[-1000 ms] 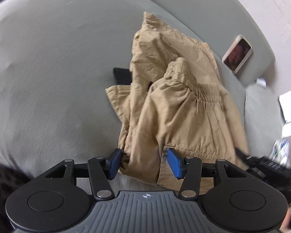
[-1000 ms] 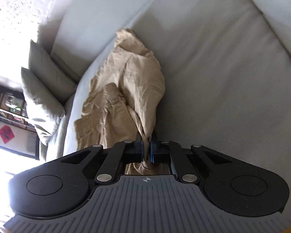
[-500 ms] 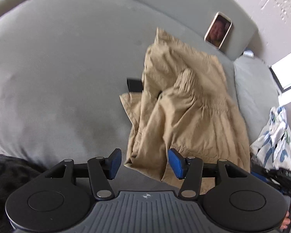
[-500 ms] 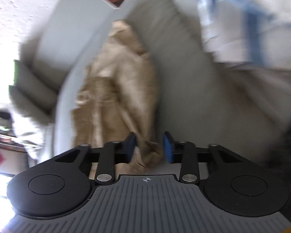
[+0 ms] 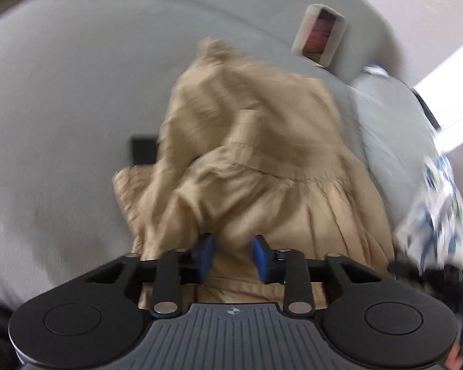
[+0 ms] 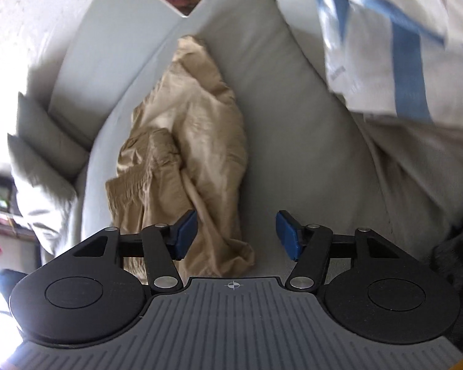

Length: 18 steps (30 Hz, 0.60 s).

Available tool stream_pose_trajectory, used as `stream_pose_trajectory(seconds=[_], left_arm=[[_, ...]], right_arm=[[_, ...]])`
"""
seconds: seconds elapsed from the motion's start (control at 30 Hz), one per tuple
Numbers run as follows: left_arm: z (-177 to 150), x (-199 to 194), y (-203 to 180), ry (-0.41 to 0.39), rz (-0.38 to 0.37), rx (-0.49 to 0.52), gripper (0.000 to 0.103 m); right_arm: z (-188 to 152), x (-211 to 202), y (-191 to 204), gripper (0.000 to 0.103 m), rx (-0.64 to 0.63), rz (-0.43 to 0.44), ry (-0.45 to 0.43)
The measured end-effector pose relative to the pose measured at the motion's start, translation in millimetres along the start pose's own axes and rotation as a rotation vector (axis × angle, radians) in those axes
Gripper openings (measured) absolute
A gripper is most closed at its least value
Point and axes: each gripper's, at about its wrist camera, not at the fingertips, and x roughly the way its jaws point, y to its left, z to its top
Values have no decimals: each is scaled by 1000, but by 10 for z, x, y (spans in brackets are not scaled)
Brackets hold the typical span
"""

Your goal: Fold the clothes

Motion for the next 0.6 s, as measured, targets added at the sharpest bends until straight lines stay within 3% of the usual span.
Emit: stream_pose_trajectory(seconds=[0.07,0.13,0.17,0.23,0.3,0.33,0.37,0.4,0.47,0.57,0.6], left_arm=[[45,12,93,16,-5,-45,23],[63,30,145,33,-11,-64,19],[60,27,153,36,-10,-67,19],[43,21,145,35,-3,-61,19],[42,32,123,35,3,-52,19],[47,39,109,36,5,-47,19],[55,39,99,38,4,-47,19],[64,42,91,39,3,-48,18],[73,63,83,39,3,-49,18],[58,83,56,33,4,-42,18],[53,78,46,30,5,-39,18]], right_arm=[[-25,50,-23,63,16,29,14],[15,171,21,60,62,98,84],[30,200,53,51,87,156,107],[38,45,158,46,86,353,51],[69,-269,307,45,52,560,-60],[85,-424,361,45,43,640,-103],[111,-543,389,46,45,665,-128],[133,-636,402,52,46,638,-150],[141,-710,408,65,23,465,-162],[44,-661,364,64,-45,214,-152],[1,-628,333,64,-51,177,-145]])
